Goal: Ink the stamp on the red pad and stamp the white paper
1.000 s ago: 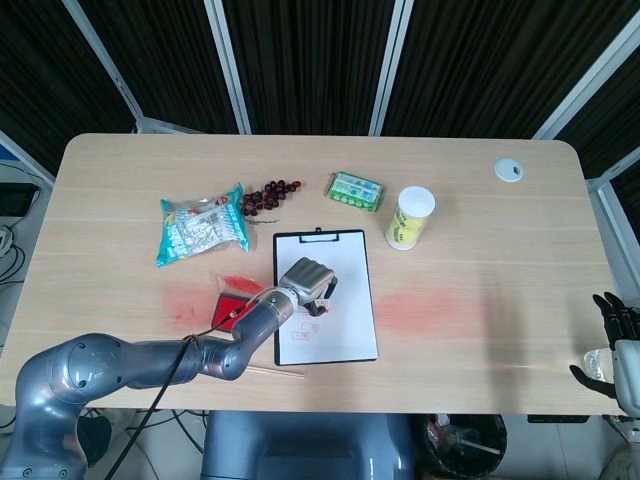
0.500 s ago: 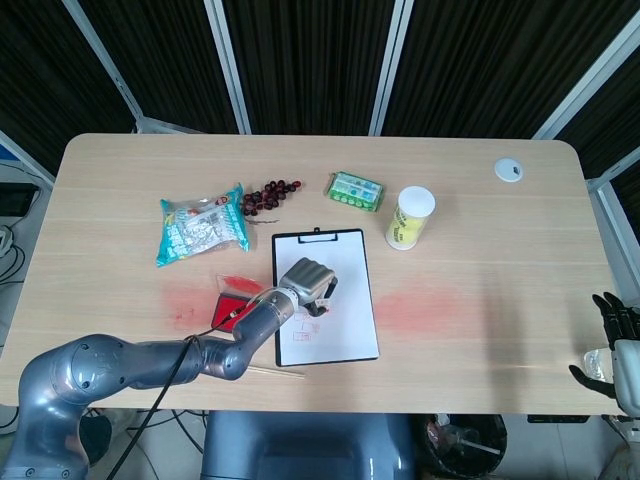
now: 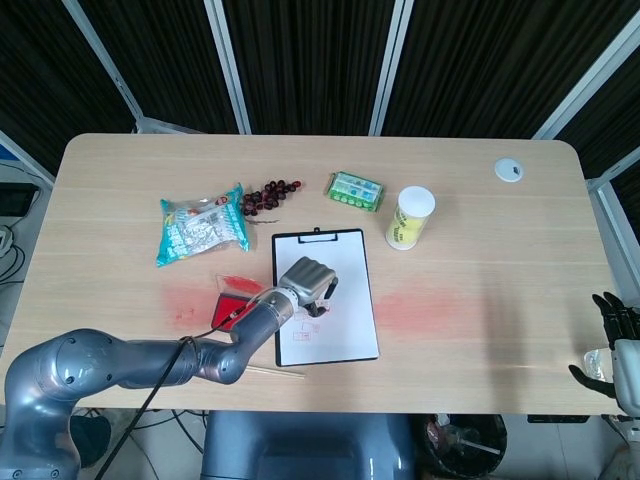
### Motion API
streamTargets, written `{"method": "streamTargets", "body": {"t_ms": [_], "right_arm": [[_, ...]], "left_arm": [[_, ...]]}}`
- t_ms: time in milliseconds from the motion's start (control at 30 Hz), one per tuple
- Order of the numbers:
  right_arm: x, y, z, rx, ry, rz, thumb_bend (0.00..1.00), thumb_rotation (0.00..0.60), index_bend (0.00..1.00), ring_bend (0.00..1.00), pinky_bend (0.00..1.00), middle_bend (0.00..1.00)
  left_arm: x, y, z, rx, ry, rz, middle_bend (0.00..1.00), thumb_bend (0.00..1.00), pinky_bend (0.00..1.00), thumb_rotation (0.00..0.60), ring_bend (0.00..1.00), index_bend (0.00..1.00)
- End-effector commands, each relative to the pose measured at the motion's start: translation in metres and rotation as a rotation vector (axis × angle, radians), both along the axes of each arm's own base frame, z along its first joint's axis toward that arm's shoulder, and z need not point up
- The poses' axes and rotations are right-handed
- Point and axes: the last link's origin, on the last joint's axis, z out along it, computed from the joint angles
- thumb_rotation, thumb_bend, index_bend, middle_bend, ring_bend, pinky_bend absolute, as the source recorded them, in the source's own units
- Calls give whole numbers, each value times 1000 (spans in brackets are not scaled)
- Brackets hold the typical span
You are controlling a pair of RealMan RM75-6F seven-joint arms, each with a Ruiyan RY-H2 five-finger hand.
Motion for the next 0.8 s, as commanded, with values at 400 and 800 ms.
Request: {"method": "streamTargets", "body": {"t_ms": [400,800], "right_arm": [[0,0,-1,1,8,0,96,600,108,155,165,100],[0,1,-1,-5,23,-4,96,600,108,155,165,100]], "left_arm": [[-2,-9,51,34,-1,-35,619,476,1000,600,1000,660],[-52,-25,106,-1,21,-14,622,476,1000,600,1000,660]]}}
